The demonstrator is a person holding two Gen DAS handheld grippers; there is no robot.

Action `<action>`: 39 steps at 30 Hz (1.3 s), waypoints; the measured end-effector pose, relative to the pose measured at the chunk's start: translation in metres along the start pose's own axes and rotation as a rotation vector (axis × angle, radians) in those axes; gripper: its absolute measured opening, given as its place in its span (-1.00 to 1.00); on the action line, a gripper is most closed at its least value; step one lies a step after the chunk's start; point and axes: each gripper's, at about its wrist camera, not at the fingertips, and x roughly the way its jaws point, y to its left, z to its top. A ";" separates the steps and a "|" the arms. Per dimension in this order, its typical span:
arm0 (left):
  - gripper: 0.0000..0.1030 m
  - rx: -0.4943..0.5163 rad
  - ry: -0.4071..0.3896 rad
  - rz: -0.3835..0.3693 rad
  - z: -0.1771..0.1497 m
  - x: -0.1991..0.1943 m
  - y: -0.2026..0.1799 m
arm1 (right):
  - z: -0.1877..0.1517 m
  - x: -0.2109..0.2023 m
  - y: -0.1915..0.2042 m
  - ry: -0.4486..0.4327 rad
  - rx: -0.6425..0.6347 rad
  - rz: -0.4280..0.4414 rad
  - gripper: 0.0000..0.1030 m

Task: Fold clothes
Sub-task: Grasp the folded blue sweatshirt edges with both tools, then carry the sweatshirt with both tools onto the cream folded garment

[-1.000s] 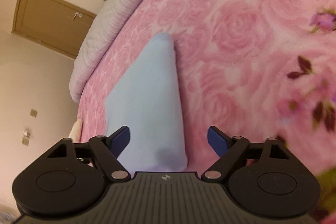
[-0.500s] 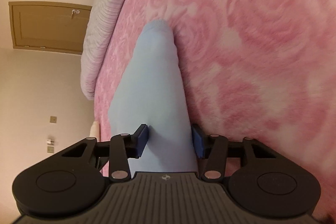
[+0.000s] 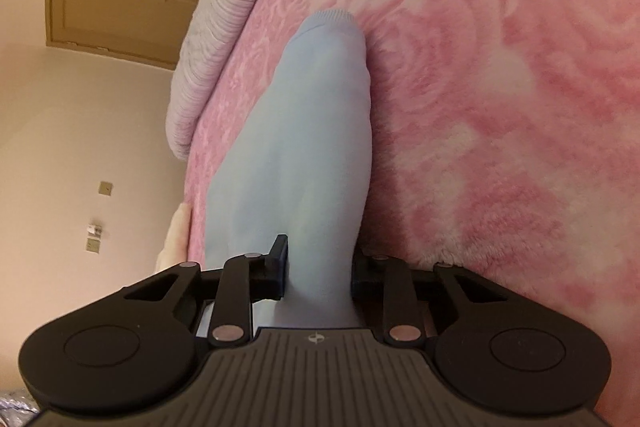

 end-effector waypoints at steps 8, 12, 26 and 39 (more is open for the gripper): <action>-0.69 -0.125 0.011 0.050 0.005 -0.024 -0.029 | 0.009 -0.015 0.045 0.054 0.144 -0.071 -0.54; -0.69 -0.209 -0.023 0.060 0.001 -0.067 -0.060 | 0.009 -0.030 0.092 0.107 0.180 -0.068 -0.55; -0.70 -0.395 -0.265 0.040 -0.035 -0.293 -0.079 | -0.049 0.023 0.270 0.280 0.110 -0.033 -0.55; -0.70 -0.293 -0.227 0.069 0.121 -0.591 0.044 | -0.142 0.257 0.444 0.185 0.126 0.025 -0.54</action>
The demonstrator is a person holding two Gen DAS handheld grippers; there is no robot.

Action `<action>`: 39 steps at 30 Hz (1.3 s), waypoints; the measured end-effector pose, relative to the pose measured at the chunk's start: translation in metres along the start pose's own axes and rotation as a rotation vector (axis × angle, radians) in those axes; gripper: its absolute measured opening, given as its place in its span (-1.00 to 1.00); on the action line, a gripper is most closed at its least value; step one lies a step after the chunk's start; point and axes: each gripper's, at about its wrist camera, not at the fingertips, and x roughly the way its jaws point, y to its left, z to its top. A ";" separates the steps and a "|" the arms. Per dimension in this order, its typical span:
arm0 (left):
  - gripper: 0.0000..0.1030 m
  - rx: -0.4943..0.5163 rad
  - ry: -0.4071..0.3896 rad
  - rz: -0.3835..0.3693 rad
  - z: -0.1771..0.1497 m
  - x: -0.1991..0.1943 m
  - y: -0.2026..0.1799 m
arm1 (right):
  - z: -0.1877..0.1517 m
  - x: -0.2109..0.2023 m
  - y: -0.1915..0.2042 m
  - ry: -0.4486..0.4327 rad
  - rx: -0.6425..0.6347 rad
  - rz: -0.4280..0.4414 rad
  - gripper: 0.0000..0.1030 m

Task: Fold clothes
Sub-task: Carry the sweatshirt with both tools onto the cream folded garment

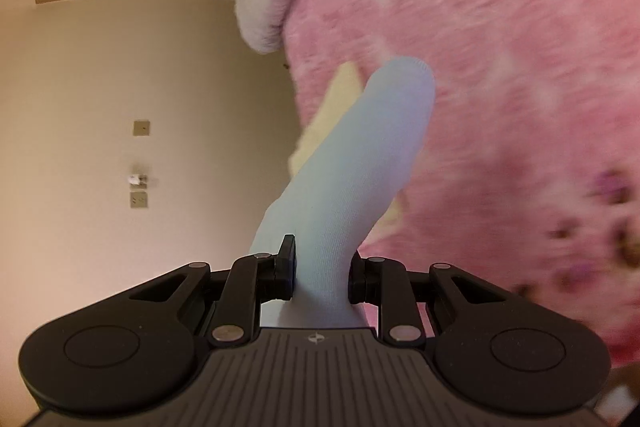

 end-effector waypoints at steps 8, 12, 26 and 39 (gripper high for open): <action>-0.70 0.102 -0.069 -0.015 0.149 -0.057 0.013 | 0.041 0.123 0.071 -0.059 -0.099 0.051 -0.54; -0.69 0.169 -0.094 -0.049 0.195 -0.051 0.022 | 0.066 0.162 0.088 -0.109 -0.180 0.094 -0.54; -0.55 0.030 0.010 0.111 0.230 0.027 0.182 | 0.067 0.259 -0.050 -0.074 0.105 -0.134 0.05; -0.73 0.158 -0.041 0.118 0.209 -0.012 0.174 | 0.049 0.251 0.005 -0.081 -0.305 -0.338 -0.56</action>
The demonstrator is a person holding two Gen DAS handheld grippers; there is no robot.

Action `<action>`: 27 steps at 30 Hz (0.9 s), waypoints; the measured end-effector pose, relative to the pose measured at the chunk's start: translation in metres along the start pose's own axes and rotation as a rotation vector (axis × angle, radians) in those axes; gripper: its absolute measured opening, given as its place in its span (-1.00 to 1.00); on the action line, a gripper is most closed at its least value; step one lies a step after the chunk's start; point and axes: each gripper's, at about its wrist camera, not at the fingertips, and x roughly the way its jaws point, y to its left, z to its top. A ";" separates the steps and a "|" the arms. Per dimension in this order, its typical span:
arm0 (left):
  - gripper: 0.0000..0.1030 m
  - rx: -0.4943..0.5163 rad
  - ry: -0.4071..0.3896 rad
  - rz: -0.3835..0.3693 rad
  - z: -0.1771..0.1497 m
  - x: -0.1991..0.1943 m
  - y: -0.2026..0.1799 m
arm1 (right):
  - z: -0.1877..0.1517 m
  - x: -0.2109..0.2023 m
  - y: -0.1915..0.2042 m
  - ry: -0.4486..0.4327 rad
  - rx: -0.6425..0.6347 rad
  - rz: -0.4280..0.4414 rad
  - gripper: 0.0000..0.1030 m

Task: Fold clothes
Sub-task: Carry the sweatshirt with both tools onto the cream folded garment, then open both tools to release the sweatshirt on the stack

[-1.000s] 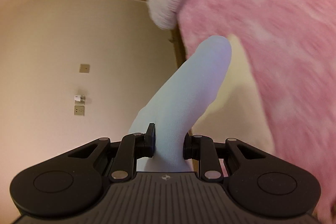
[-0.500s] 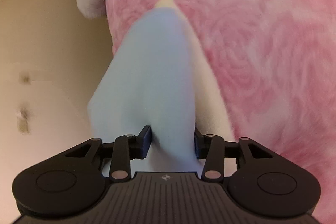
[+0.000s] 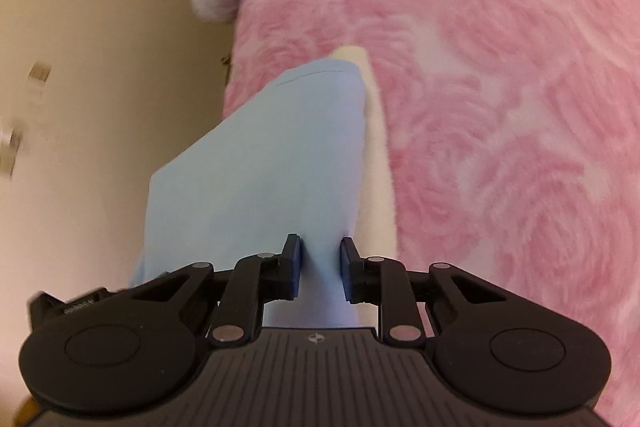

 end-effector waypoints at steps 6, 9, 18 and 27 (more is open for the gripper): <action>-0.64 0.004 0.013 0.071 0.000 0.003 0.003 | -0.002 0.009 0.003 0.004 -0.021 -0.080 -0.34; -0.60 0.062 -0.023 0.132 0.001 -0.010 -0.014 | -0.003 -0.002 0.020 0.012 -0.102 -0.124 -0.26; -0.77 0.231 -0.099 0.148 -0.050 -0.075 -0.064 | -0.048 -0.037 0.045 0.050 -0.302 -0.160 -0.40; -0.86 0.219 -0.045 0.354 -0.080 -0.057 -0.070 | -0.057 -0.041 0.051 0.123 -0.330 -0.192 -0.36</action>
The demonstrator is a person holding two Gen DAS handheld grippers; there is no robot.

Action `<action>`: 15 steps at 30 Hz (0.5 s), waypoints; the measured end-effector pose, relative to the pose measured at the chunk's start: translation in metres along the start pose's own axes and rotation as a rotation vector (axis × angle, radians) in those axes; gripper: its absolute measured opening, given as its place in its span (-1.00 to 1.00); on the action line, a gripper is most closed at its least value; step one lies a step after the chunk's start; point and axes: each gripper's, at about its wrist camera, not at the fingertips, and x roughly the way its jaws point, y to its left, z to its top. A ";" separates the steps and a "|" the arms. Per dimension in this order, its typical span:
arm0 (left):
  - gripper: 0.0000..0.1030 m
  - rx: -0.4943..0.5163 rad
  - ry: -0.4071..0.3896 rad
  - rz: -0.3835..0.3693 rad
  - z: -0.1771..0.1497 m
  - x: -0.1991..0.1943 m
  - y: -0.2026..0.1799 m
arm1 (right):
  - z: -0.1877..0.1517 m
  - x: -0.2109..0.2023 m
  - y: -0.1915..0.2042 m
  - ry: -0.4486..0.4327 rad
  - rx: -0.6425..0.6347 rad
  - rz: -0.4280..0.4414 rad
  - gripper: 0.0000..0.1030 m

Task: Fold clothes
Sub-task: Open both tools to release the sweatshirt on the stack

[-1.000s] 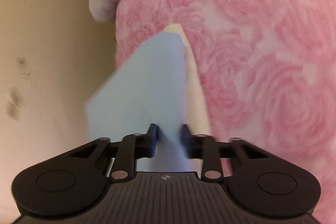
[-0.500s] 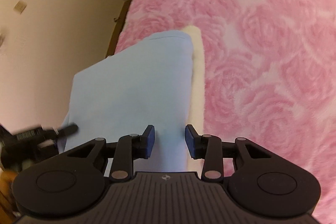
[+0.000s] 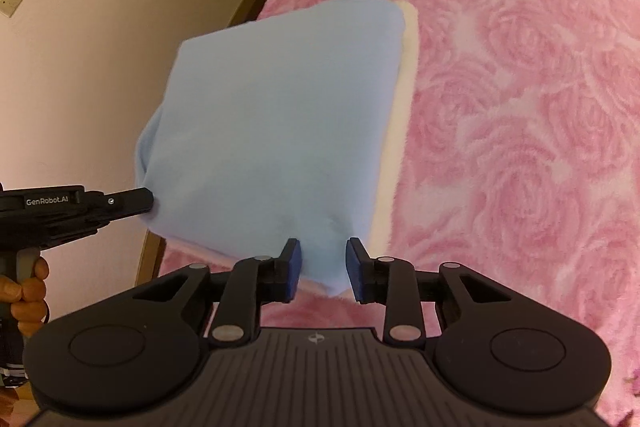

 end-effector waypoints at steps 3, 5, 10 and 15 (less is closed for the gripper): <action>-0.77 0.088 -0.008 0.057 -0.004 -0.022 -0.025 | 0.000 -0.020 0.000 -0.022 -0.006 -0.021 -0.17; -0.71 0.120 -0.025 0.086 -0.010 -0.040 -0.041 | -0.001 -0.033 0.000 -0.031 -0.006 -0.030 0.00; -0.34 0.172 -0.105 0.192 -0.038 -0.087 -0.075 | -0.004 -0.065 0.004 -0.047 -0.064 -0.036 0.34; -0.09 0.134 -0.189 0.264 -0.082 -0.132 -0.107 | -0.009 -0.096 0.007 -0.073 -0.163 0.003 0.49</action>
